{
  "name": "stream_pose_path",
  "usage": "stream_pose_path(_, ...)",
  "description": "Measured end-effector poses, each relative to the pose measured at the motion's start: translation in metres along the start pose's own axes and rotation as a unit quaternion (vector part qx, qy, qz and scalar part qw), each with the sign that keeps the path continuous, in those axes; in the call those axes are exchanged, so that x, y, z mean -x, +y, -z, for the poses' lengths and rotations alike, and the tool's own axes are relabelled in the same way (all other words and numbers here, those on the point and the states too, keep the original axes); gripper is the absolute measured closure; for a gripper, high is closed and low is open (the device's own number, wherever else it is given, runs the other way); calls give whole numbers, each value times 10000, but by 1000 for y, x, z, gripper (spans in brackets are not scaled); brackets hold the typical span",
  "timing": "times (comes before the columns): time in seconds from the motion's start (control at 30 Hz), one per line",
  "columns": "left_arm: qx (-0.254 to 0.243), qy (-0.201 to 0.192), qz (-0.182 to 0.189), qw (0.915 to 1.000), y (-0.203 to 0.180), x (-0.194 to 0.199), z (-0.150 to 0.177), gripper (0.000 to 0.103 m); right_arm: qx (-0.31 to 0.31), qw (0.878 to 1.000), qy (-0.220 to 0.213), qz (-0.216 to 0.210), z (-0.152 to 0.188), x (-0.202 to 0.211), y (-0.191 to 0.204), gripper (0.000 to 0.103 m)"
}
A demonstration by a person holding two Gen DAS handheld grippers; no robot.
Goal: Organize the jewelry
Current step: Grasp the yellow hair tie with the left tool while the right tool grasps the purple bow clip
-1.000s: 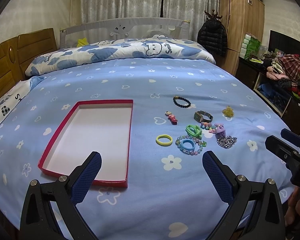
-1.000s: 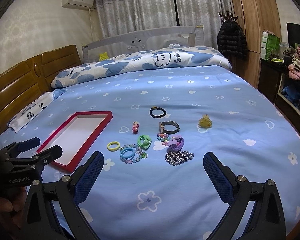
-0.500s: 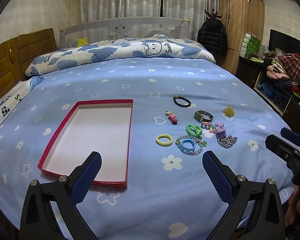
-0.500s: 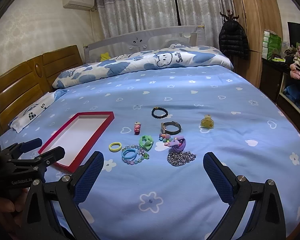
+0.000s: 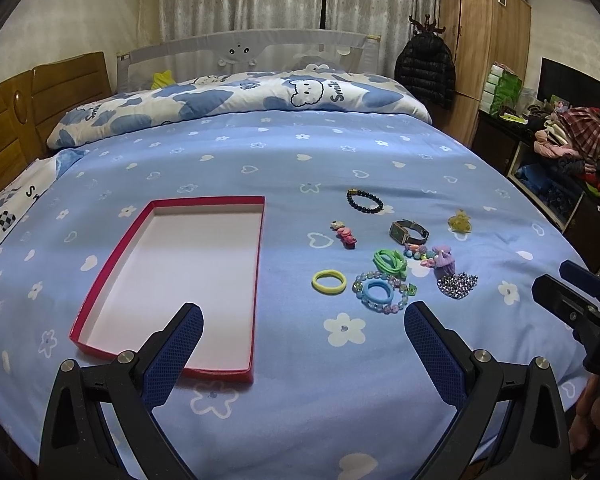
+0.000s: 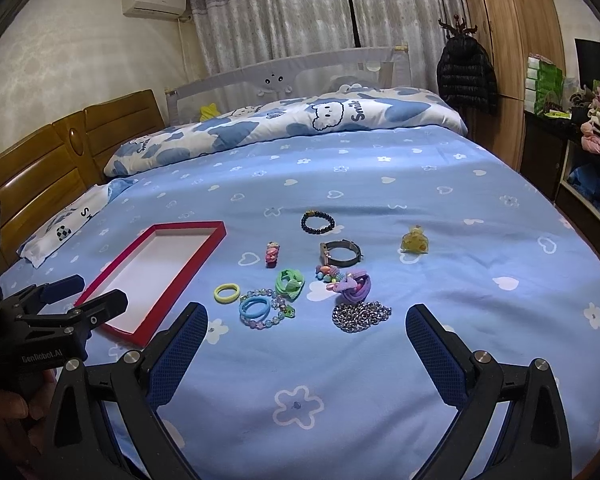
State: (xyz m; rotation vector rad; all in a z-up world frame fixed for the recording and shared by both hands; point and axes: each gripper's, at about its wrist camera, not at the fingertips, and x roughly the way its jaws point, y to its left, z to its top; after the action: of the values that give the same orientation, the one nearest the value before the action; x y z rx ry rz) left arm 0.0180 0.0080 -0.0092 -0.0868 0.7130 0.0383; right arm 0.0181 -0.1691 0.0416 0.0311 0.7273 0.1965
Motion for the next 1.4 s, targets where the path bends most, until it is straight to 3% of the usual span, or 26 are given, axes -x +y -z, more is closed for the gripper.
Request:
stream_pose_path(0.27, -38, 152, 64, 9999, 1, -15, -8, 2, -109, 9999, 80, -97, 1, -15, -21, 7)
stream_pose_path(0.53, -184, 313, 115, 9993, -4, -40, -20, 7, -274, 9992, 265, -113, -1, -35, -39, 21)
stream_pose_path(0.8, -352, 642, 138, 9972, -3, -77, -36, 20, -385, 9979, 498, -178, -8, -62, -53, 37)
stream_pose_path(1.17, -700, 1162, 113, 9907, -10, -134, -52, 22, -518, 9950, 836, -193, -19, -107, -67, 41)
stream_pose_path(1.3, -905, 1386, 109, 9861, -14, -158, -54, 30, -605, 9927, 1029, -185, -18, -126, -73, 45)
stream_pose_path(1.4, -973, 1554, 108, 9830, -13, -173, -54, 30, -677, 9907, 1167, -172, -16, -138, -79, 46)
